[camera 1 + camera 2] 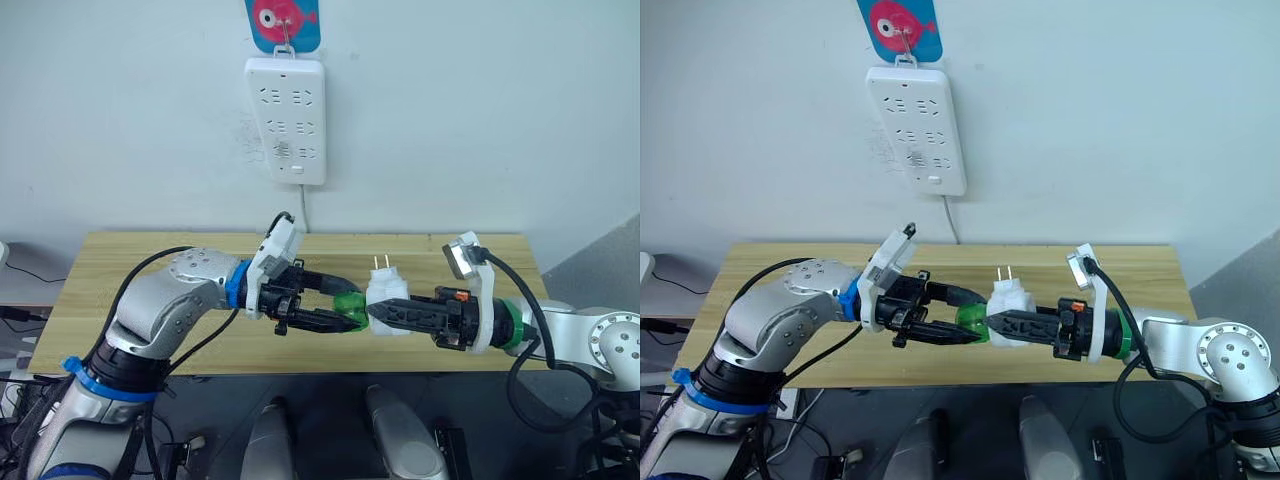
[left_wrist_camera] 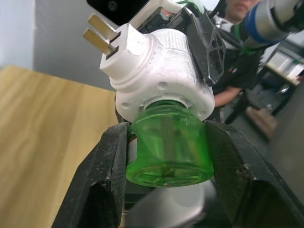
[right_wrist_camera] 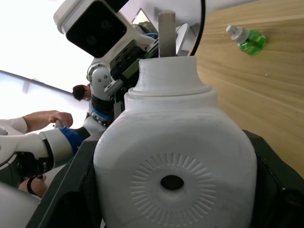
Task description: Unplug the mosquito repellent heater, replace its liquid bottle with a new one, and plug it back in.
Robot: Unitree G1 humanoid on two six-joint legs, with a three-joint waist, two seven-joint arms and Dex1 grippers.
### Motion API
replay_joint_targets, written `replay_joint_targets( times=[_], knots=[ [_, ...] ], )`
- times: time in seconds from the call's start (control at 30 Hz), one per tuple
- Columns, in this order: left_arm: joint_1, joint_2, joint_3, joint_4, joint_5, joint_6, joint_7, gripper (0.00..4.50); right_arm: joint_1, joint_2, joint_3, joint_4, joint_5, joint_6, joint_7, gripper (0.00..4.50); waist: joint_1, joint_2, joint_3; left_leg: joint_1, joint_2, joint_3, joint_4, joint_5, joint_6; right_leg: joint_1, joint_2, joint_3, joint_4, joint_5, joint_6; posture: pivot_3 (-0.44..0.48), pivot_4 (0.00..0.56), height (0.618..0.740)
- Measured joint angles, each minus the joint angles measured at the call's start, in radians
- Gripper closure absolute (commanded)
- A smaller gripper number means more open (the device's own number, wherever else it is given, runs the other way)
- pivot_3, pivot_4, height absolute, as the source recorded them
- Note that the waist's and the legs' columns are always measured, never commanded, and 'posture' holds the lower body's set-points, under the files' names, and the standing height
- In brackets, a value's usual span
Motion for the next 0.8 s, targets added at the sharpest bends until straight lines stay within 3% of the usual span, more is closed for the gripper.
replay_joint_targets(
  times=[0.03,0.2,0.37,0.8],
  knots=[
    [0.016,-0.009,0.001,0.008,0.040,-0.064,-0.002,0.80,0.002,0.000,0.000,0.000,0.001,-0.003,-0.002,1.36,0.000,0.000,0.000,0.000,0.000,0.000,0.000,0.000,0.000,0.000,0.000,0.000,0.000,0.000,0.000,-0.266,0.271,0.740],
    [0.126,-0.042,0.047,0.063,0.209,-0.348,0.014,0.79,0.019,0.002,-0.009,-0.007,0.040,-0.024,-0.011,1.44,0.002,0.000,0.000,0.000,0.000,0.001,0.000,0.000,0.000,0.000,0.000,0.001,0.000,0.000,0.000,-0.264,0.271,0.740],
    [0.209,-0.120,0.093,0.063,0.286,-0.542,0.067,0.79,0.051,0.006,-0.018,-0.009,0.043,-0.061,-0.063,1.45,0.017,0.000,0.000,0.000,0.000,0.002,0.000,0.000,0.000,0.000,-0.001,0.002,-0.001,0.000,0.000,-0.269,0.272,0.740],
    [0.211,-0.177,0.060,0.035,0.344,-0.669,0.088,0.79,0.082,0.016,-0.026,-0.056,0.066,-0.124,-0.176,1.45,0.024,0.000,0.000,0.000,0.000,0.004,0.001,0.000,0.000,0.000,0.000,0.004,-0.001,0.000,0.000,-0.281,0.273,0.740]
  ],
)
